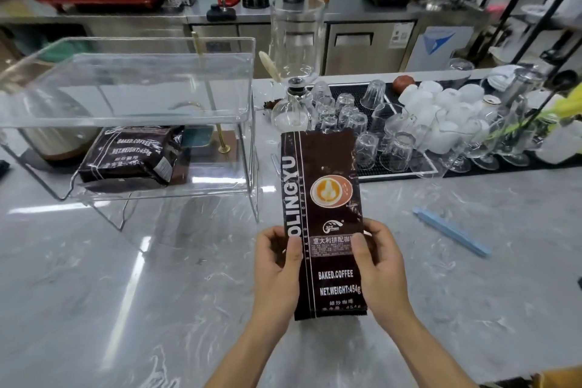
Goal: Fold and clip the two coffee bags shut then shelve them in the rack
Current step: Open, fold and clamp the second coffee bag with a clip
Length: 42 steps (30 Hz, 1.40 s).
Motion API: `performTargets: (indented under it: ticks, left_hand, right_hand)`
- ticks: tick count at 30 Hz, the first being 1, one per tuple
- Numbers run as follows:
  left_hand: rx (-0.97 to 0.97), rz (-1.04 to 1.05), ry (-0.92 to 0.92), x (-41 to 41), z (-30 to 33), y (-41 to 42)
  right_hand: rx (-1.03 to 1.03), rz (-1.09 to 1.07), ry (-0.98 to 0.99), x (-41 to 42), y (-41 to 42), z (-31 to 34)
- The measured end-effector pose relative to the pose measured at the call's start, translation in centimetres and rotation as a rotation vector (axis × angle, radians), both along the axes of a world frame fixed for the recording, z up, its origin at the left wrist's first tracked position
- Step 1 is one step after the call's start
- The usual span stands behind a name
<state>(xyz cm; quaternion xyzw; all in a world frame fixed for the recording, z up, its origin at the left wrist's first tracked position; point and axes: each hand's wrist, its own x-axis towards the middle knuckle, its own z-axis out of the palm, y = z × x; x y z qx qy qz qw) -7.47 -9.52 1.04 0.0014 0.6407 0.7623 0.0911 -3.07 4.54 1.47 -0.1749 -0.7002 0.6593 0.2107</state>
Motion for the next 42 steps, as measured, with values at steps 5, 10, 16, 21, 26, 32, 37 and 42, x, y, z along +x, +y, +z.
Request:
performTargets:
  ticks: [5,10,16,21,26,32,37,42]
  left_hand:
    - [0.005,-0.068,0.141,-0.9,1.4,1.7]
    - [-0.098,-0.13,0.288,-1.2,0.8,2.2]
    - [-0.12,-0.181,0.263,-1.0,-0.6,0.4]
    - [-0.31,-0.26,0.306,-1.4,0.4,-0.7]
    - [-0.366,-0.23,0.353,-1.9,0.2,-0.5]
    - [-0.386,-0.188,0.363,-1.4,0.4,0.8]
    - [-0.432,-0.213,0.318,-1.7,0.3,1.2]
    - [-0.356,-0.331,0.293,-1.7,1.3,1.6]
  right_hand:
    - [0.004,0.127,0.073,-0.6,4.2,1.6]
    - [0.019,0.236,0.039,-0.4,7.6,2.4]
    - [0.088,0.411,0.021,1.2,9.4,1.3]
    - [0.138,0.494,-0.094,1.0,8.4,0.7]
    - [0.098,0.476,-0.123,0.3,8.2,0.7]
    - [0.094,0.442,-0.032,0.2,9.5,1.7]
    - [0.137,0.487,-0.093,-0.2,9.7,1.6]
    - [0.129,0.458,-0.099,0.0,9.2,1.2]
